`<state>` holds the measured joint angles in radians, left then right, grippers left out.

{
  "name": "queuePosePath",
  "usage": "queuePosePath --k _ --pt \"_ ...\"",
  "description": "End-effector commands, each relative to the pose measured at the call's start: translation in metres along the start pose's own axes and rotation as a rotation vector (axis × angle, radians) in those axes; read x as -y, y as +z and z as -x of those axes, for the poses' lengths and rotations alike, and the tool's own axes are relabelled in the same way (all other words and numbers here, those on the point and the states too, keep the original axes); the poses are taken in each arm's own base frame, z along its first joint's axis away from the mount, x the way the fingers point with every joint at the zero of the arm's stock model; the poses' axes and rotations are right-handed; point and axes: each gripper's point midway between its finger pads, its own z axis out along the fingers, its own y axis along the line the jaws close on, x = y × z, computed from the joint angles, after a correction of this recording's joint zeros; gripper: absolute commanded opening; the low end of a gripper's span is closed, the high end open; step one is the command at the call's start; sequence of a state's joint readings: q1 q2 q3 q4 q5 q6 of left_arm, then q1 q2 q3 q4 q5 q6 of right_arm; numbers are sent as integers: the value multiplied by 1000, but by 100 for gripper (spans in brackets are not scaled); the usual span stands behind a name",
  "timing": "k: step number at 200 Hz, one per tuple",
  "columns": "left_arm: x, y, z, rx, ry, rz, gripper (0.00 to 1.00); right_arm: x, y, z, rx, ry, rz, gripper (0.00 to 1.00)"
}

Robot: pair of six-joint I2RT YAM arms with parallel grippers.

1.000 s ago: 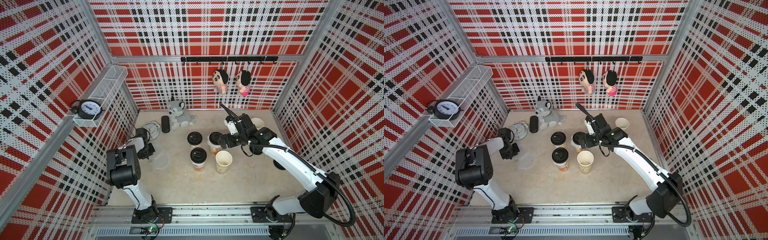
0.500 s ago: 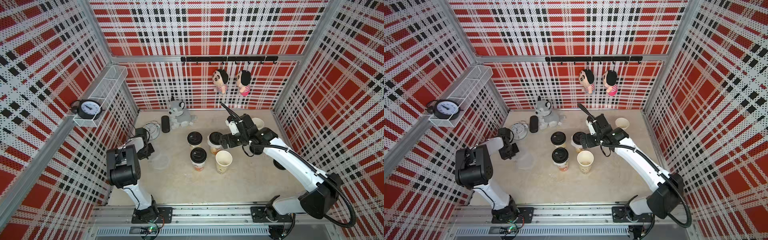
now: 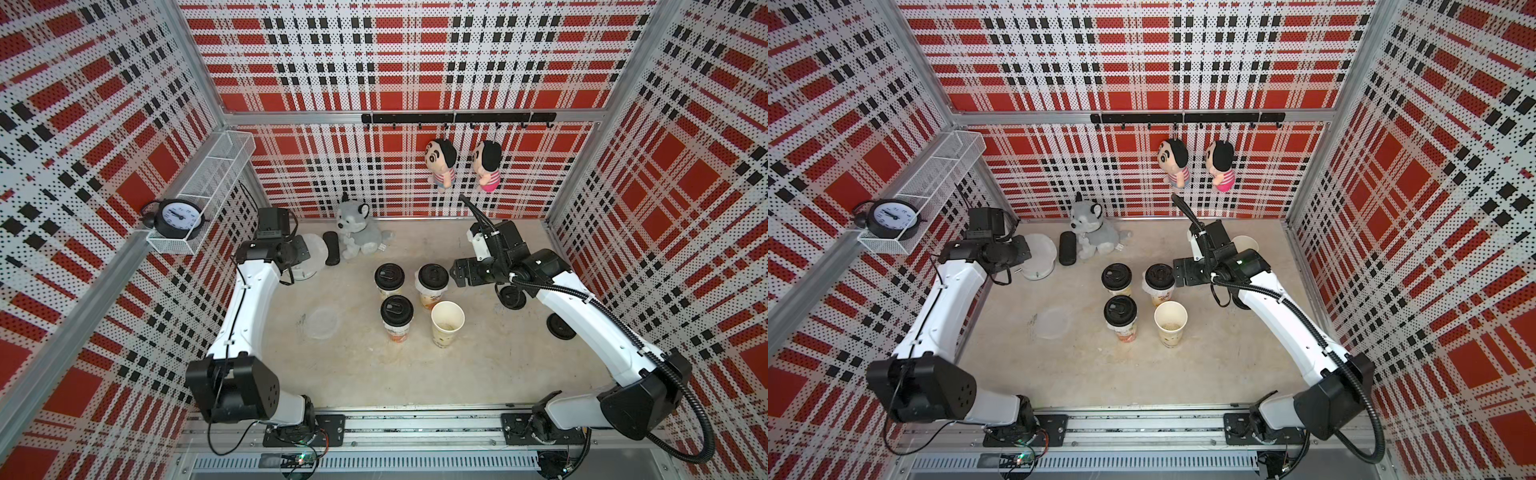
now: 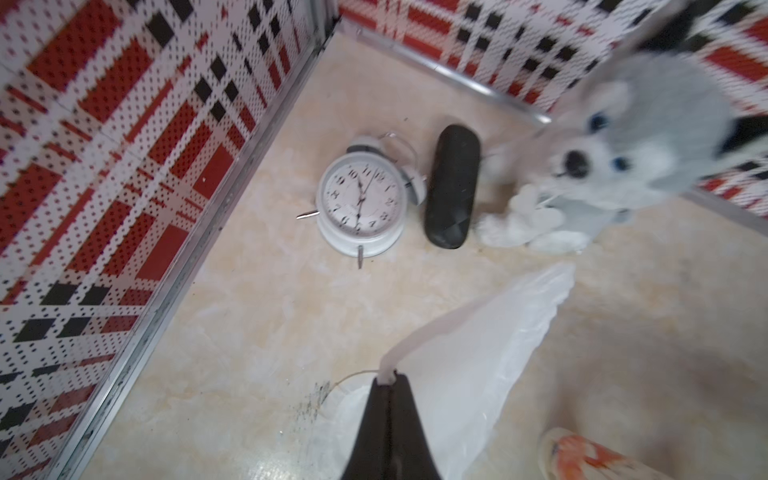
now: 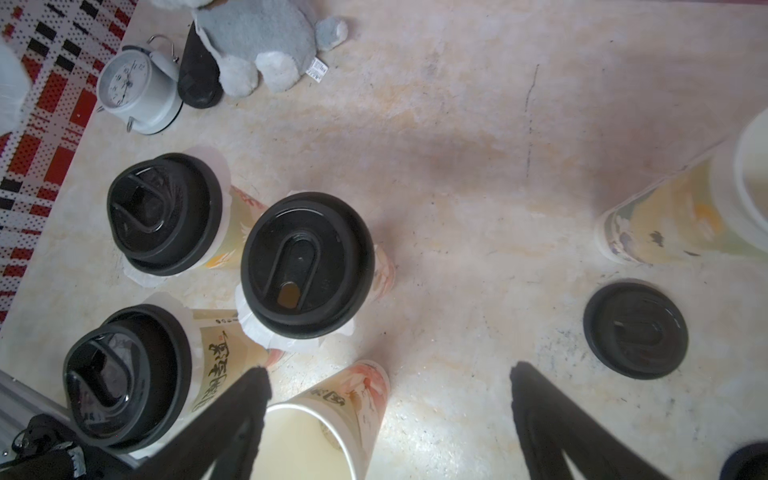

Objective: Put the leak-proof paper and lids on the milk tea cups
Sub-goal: Pick up the leak-proof paper from the center of the board, then place the leak-proof paper at the cup.

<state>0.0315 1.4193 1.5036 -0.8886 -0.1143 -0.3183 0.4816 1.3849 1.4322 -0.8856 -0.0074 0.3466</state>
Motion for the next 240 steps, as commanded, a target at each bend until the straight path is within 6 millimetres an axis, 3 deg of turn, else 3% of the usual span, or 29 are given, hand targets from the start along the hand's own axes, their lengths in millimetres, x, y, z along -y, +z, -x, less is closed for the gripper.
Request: queuePosePath --k 1,20,39,67,94,129,158,190,240 --pt "38 -38 -19 -48 68 -94 0 14 -23 10 46 45 -36 93" --pt "86 -73 -32 -32 140 -223 0 25 -25 13 49 73 -63 93" --pt "138 -108 -61 -48 206 -369 0 38 -26 16 50 97 -102 93" --pt "188 -149 -103 -76 270 -536 0 55 -27 19 51 126 -148 93" --pt "225 -169 -149 -148 315 -674 0 73 -33 20 54 151 -189 92" --pt "258 -165 -215 -267 396 -746 0 85 -43 18 67 167 -199 92" --pt "271 -143 -249 -335 445 -719 0 87 -42 13 54 158 -197 92" --pt "283 -124 -265 -361 479 -688 0 86 -35 6 35 150 -185 92" --pt "290 -104 -265 -359 489 -642 0 86 -26 0 17 141 -172 92"
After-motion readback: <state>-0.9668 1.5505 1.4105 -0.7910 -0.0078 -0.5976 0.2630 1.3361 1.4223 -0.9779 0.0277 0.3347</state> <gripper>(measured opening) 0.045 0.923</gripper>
